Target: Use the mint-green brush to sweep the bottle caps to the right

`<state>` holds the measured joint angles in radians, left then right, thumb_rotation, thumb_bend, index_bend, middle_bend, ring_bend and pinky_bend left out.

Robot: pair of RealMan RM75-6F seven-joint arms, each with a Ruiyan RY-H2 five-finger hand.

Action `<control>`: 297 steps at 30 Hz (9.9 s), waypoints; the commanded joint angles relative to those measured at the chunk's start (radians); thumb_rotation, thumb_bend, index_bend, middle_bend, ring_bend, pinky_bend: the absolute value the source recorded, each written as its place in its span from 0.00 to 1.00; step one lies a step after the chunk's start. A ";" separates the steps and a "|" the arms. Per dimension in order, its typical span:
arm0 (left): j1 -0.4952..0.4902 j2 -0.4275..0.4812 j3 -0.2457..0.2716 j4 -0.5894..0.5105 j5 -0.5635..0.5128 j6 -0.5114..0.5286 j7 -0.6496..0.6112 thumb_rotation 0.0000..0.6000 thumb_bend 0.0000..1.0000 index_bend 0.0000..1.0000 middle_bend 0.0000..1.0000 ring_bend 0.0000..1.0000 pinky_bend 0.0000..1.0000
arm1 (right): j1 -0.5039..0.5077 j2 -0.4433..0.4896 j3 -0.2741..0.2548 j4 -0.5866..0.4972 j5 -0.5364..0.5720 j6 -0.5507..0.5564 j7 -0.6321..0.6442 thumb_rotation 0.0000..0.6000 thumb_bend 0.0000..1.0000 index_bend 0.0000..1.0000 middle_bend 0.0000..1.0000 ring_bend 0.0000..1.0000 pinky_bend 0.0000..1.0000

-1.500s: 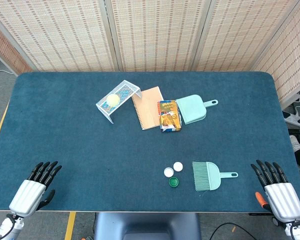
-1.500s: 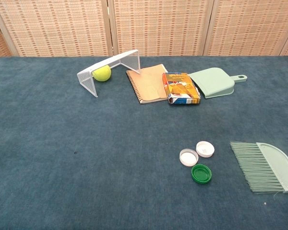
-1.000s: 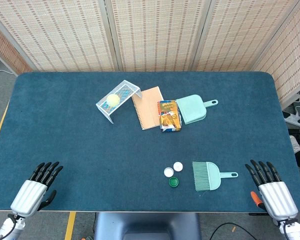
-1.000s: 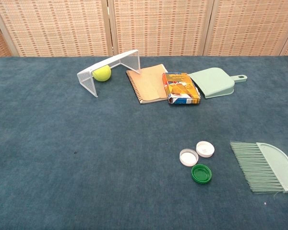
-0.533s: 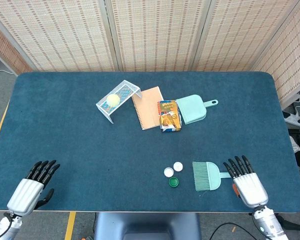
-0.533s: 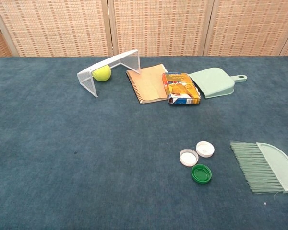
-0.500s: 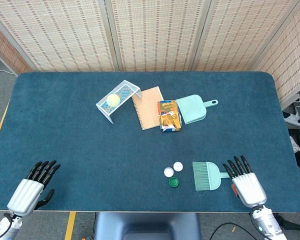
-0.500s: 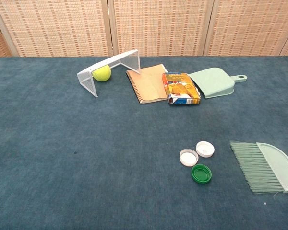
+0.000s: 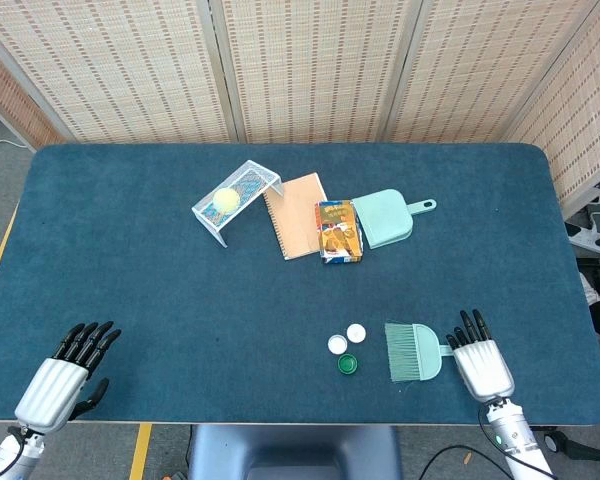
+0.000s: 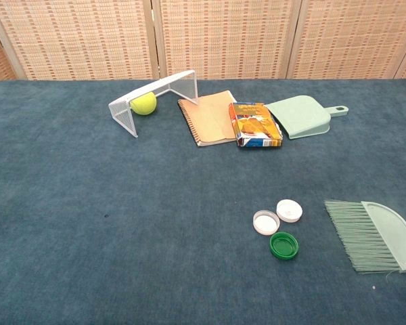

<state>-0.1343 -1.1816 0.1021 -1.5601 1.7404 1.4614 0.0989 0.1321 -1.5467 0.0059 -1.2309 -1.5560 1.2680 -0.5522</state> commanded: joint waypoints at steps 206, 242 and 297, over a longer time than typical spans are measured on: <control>-0.046 -0.038 -0.026 0.041 -0.129 -0.108 0.006 1.00 0.46 0.00 0.00 0.00 0.07 | 0.385 0.151 -0.166 -0.618 0.224 -0.051 -1.194 1.00 0.60 0.99 0.87 0.61 0.00; -0.044 -0.047 -0.023 0.042 -0.122 -0.109 0.031 1.00 0.46 0.00 0.00 0.00 0.07 | 0.384 0.105 -0.161 -0.345 0.455 0.048 -1.523 1.00 0.60 0.99 0.87 0.61 0.00; -0.052 -0.033 -0.024 0.048 -0.126 -0.113 -0.026 1.00 0.46 0.00 0.00 0.00 0.07 | 0.645 -0.221 0.049 -0.510 0.704 0.121 -1.501 1.00 0.60 0.99 0.87 0.61 0.00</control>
<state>-0.1864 -1.2147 0.0773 -1.5128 1.6143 1.3483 0.0736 0.7576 -1.7432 0.0512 -1.7624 -0.8751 1.3695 -2.0321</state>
